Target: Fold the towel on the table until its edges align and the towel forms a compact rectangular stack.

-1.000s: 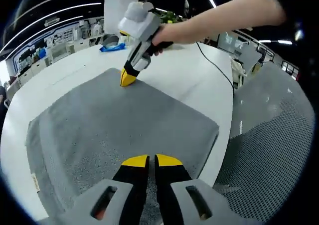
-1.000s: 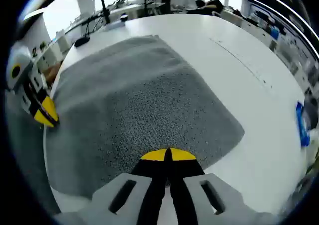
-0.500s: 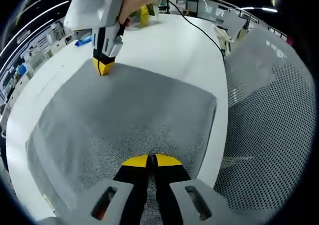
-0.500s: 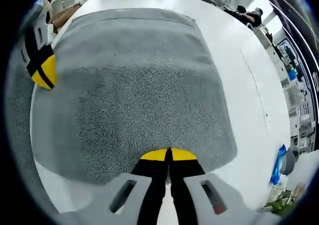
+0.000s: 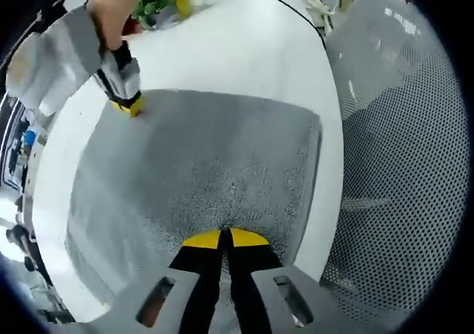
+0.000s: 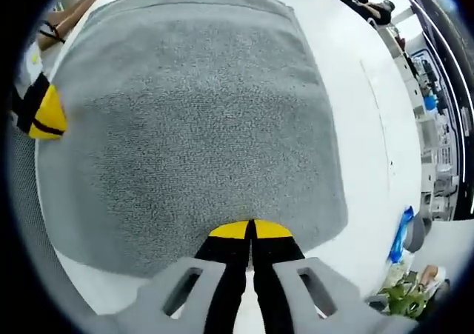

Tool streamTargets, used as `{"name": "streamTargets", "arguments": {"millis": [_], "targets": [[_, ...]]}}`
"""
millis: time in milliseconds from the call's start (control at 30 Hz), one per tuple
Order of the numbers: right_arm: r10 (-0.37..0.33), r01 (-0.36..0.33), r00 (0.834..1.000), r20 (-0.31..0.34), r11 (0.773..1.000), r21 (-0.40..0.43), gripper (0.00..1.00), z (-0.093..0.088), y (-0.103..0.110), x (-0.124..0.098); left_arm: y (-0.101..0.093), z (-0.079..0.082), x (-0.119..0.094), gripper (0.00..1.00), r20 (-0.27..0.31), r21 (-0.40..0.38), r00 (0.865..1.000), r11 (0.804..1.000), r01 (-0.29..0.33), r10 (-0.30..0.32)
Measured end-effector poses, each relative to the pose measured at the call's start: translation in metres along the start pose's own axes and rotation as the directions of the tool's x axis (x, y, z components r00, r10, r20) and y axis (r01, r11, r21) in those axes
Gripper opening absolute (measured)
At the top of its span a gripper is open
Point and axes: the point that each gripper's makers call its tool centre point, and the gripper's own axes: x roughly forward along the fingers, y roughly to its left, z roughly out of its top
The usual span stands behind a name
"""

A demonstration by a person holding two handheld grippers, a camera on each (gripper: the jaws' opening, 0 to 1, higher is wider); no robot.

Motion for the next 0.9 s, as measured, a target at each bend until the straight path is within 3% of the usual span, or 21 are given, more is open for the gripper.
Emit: {"name": "streamTargets", "arguments": {"millis": [200,633,800,900], "targets": [[-0.010,0.010,1.000,-0.008,0.999,-0.031,0.00,-0.012,0.003,-0.002,0.002,-0.001,0.001,0.02,-0.020,0.028,1.000,1.000,-0.001,0.002],[0.019,-0.018,1.000,-0.009,0.998,0.063,0.00,-0.040,0.013,-0.008,0.011,-0.007,0.001,0.02,-0.058,0.050,0.997,0.998,-0.049,0.052],[-0.044,0.044,0.997,0.060,0.999,0.014,0.00,-0.042,0.017,-0.009,0.012,-0.008,0.001,0.02,-0.046,0.043,0.997,0.997,-0.059,0.061],[-0.076,0.064,0.987,0.142,0.994,0.089,0.00,-0.042,0.017,-0.011,0.013,-0.008,0.001,0.02,-0.036,0.031,0.997,0.998,-0.062,0.064]]}}
